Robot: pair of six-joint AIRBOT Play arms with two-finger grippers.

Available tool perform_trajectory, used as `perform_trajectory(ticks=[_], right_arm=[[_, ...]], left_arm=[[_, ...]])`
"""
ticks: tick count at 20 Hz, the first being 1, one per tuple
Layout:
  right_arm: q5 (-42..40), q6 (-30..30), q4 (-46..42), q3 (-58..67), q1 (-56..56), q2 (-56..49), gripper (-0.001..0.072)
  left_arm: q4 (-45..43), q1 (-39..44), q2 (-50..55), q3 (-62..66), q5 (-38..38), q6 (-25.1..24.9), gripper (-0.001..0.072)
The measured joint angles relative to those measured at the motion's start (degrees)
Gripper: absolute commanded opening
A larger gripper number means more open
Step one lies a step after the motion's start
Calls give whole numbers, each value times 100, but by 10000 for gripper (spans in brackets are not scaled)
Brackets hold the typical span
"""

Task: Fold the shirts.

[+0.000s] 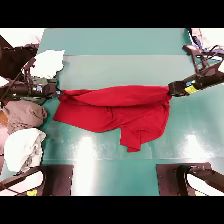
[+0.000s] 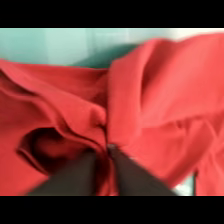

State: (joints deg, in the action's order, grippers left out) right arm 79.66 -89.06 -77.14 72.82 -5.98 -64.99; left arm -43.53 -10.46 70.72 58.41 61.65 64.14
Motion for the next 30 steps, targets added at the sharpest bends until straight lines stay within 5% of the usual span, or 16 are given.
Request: perform_trajectory(ticks=[7, 14, 20, 30], right_arm=[[-131, 2, -50, -232, -20, 35, 23], [-149, 4, -70, -254, -20, 81, 23], [-160, 4, -72, -254, -20, 81, 23], [-155, 4, -72, -254, -20, 81, 23]], left_arm=[[-634, -2, 354, 1228, 190, -90, 569], [-1698, -2, 407, 894, 691, -680, 571], [-1429, -2, 409, 588, 544, -1169, 571], [-1202, 2, 400, 227, 920, -1300, 570]])
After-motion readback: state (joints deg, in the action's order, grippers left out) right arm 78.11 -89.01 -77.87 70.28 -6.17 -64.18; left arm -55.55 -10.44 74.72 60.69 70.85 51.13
